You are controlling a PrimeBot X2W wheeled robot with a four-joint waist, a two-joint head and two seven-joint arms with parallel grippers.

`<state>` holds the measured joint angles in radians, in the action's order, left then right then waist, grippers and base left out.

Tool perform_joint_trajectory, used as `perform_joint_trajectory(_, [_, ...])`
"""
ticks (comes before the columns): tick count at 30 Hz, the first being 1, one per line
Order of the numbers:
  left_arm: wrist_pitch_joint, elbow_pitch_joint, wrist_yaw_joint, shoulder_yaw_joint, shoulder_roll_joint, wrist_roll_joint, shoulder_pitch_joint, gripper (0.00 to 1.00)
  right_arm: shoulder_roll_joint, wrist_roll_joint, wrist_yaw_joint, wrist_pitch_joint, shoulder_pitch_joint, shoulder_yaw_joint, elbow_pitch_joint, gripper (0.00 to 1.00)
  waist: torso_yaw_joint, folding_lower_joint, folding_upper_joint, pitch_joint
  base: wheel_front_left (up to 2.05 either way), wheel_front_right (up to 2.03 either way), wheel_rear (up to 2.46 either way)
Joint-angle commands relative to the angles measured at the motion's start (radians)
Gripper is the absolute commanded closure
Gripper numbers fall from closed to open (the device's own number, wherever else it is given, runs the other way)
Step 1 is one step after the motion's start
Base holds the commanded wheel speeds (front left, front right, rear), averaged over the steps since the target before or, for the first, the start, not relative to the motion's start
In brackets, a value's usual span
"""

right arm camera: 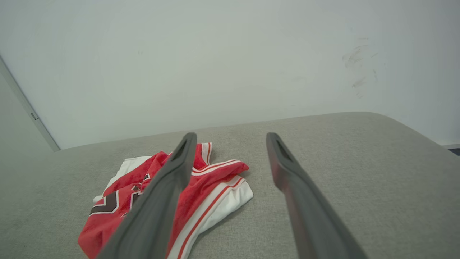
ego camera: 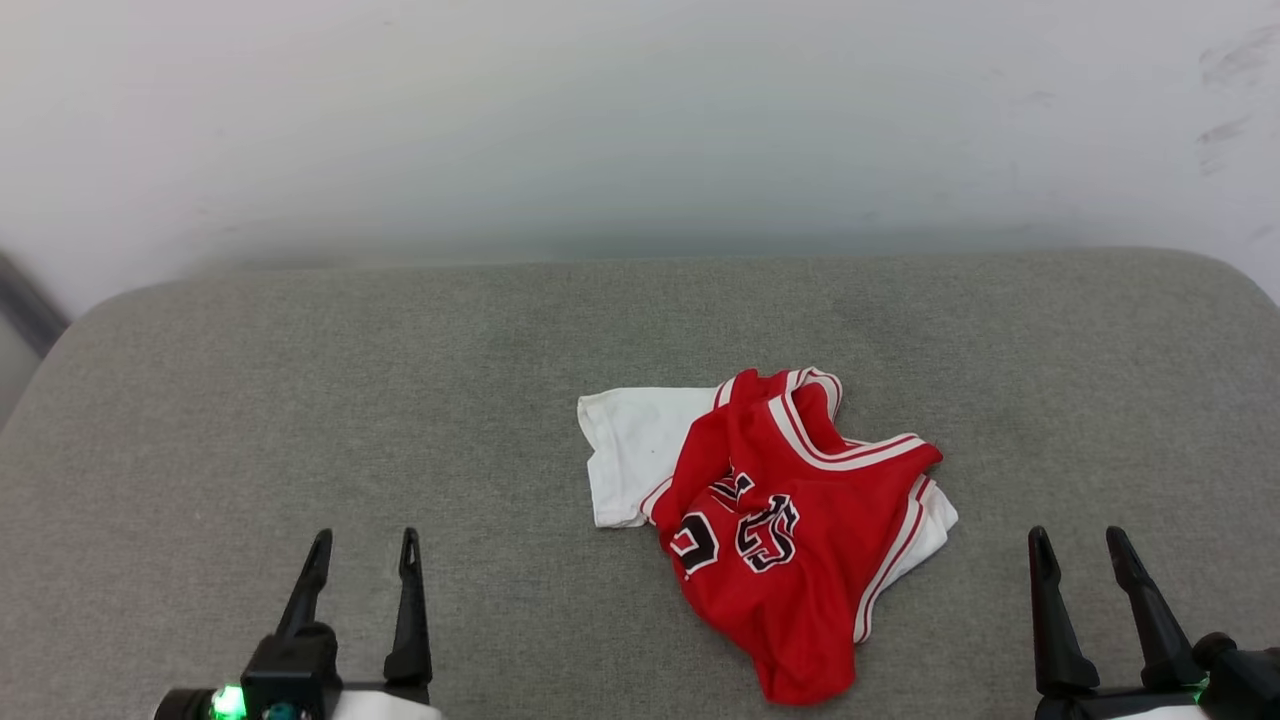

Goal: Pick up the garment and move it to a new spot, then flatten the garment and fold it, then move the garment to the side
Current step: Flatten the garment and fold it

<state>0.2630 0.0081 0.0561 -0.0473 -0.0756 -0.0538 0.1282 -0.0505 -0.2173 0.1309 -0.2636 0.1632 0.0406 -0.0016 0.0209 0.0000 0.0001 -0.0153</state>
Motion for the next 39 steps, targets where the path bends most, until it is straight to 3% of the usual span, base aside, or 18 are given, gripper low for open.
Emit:
perform_joint_trajectory(1, [0.003, 0.008, -0.014, 0.005, -0.009, 0.007, -0.037, 0.00, 0.001, 0.003, 0.000, -0.002, -0.017, -0.002, -0.006, 0.00, -0.003, 0.0000, -0.0001, 0.006, 0.00, 0.00, 0.00])
perform_joint_trajectory(7, [0.000, 0.118, -0.108, -0.002, -0.096, 0.014, -0.265, 0.00, 0.001, 0.026, 0.000, -0.002, -0.054, -0.012, -0.027, 0.00, -0.029, 0.0000, -0.0001, 0.063, 0.00, 0.00, 0.00])
perform_joint_trajectory(10, [-0.027, 0.163, -0.131, -0.012, -0.119, 0.010, -0.355, 0.00, 0.001, 0.032, 0.000, -0.002, -0.061, -0.011, -0.033, 0.00, -0.035, 0.0000, -0.0001, 0.086, 0.00, 0.00, 0.00])
perform_joint_trajectory(19, [-0.272, 0.297, -0.184, -0.135, -0.212, -0.066, -0.729, 0.00, 0.001, 0.051, 0.000, -0.002, -0.127, -0.009, -0.060, 0.00, -0.055, 0.0000, -0.0001, 0.190, 0.00, 0.00, 0.00])
perform_joint_trajectory(30, [-0.684, 0.364, -0.184, -0.546, -0.374, -0.441, -1.082, 0.00, 0.001, 0.071, 0.000, -0.002, -0.198, -0.021, -0.090, 0.00, -0.091, 0.0000, -0.0001, 0.303, 0.00, 0.00, 0.00])
perform_joint_trajectory(39, [-1.037, 0.369, -0.184, -0.824, -0.476, -0.728, -1.236, 0.00, 0.001, 0.086, 0.000, -0.002, -0.240, -0.039, -0.095, 0.00, -0.124, 0.0000, -0.0001, 0.375, 0.00, 0.00, 0.00])
